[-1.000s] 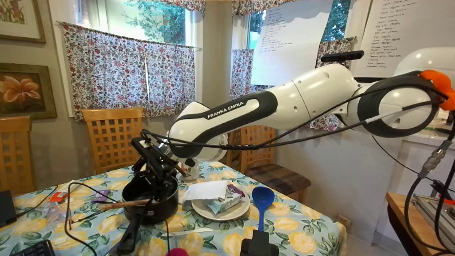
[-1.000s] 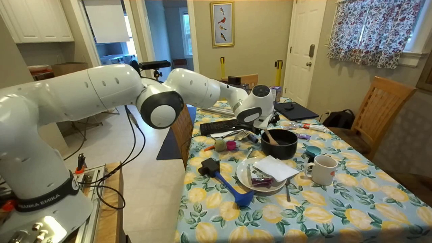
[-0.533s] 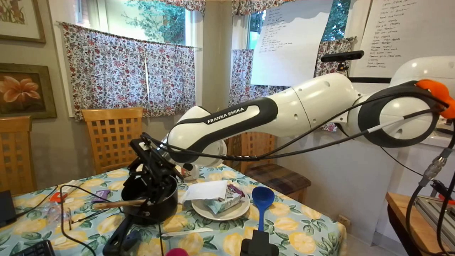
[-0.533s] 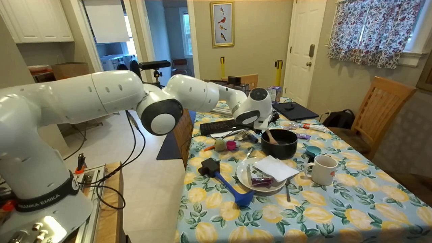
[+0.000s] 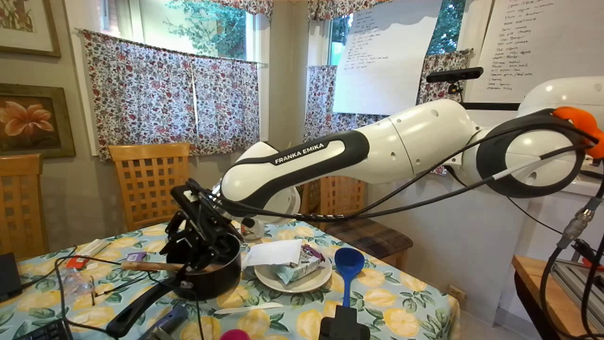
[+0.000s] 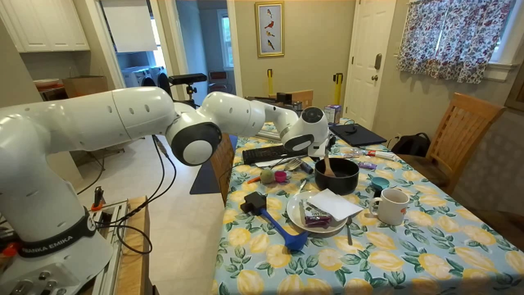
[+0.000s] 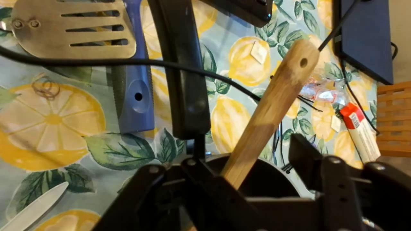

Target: Put the black pot on the ceramic plate on the right

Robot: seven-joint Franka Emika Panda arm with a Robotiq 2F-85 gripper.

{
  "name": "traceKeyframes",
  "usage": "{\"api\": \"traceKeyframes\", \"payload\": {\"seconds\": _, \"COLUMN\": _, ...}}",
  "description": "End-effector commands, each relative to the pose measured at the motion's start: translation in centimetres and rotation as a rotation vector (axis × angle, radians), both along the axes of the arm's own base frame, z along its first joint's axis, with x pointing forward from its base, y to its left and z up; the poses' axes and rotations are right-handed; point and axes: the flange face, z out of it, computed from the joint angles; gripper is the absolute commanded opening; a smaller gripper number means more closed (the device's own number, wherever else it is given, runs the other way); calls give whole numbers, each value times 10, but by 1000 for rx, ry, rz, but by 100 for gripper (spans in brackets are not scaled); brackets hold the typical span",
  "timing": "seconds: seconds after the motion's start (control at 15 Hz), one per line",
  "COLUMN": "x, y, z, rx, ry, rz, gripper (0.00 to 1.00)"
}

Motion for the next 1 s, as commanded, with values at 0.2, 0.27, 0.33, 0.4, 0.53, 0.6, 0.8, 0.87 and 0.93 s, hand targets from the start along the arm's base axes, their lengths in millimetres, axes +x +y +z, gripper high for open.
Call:
{"api": "traceKeyframes", "payload": {"seconds": 0.2, "x": 0, "y": -1, "z": 5, "rx": 58, "ry": -67, "rz": -90, "gripper": 16}}
{"api": "traceKeyframes", "payload": {"seconds": 0.27, "x": 0, "y": 0, "z": 7, "rx": 65, "ry": -78, "rz": -98, "gripper": 8}}
{"api": "traceKeyframes", "payload": {"seconds": 0.33, "x": 1, "y": 2, "z": 8, "rx": 79, "ry": -75, "rz": -101, "gripper": 5}}
{"api": "traceKeyframes", "payload": {"seconds": 0.4, "x": 1, "y": 3, "z": 9, "rx": 89, "ry": -77, "rz": -104, "gripper": 3}}
{"api": "traceKeyframes", "payload": {"seconds": 0.53, "x": 1, "y": 6, "z": 10, "rx": 92, "ry": -64, "rz": -100, "gripper": 0}}
{"api": "traceKeyframes", "payload": {"seconds": 0.6, "x": 1, "y": 4, "z": 7, "rx": 77, "ry": -30, "rz": -95, "gripper": 0}}
{"api": "traceKeyframes", "payload": {"seconds": 0.8, "x": 4, "y": -9, "z": 13, "rx": 16, "ry": 21, "rz": -153, "gripper": 27}}
{"api": "traceKeyframes", "payload": {"seconds": 0.87, "x": 5, "y": -16, "z": 17, "rx": -7, "ry": 14, "rz": -184, "gripper": 28}}
{"api": "traceKeyframes", "payload": {"seconds": 0.93, "x": 7, "y": -21, "z": 22, "rx": -25, "ry": -2, "rz": -214, "gripper": 33}}
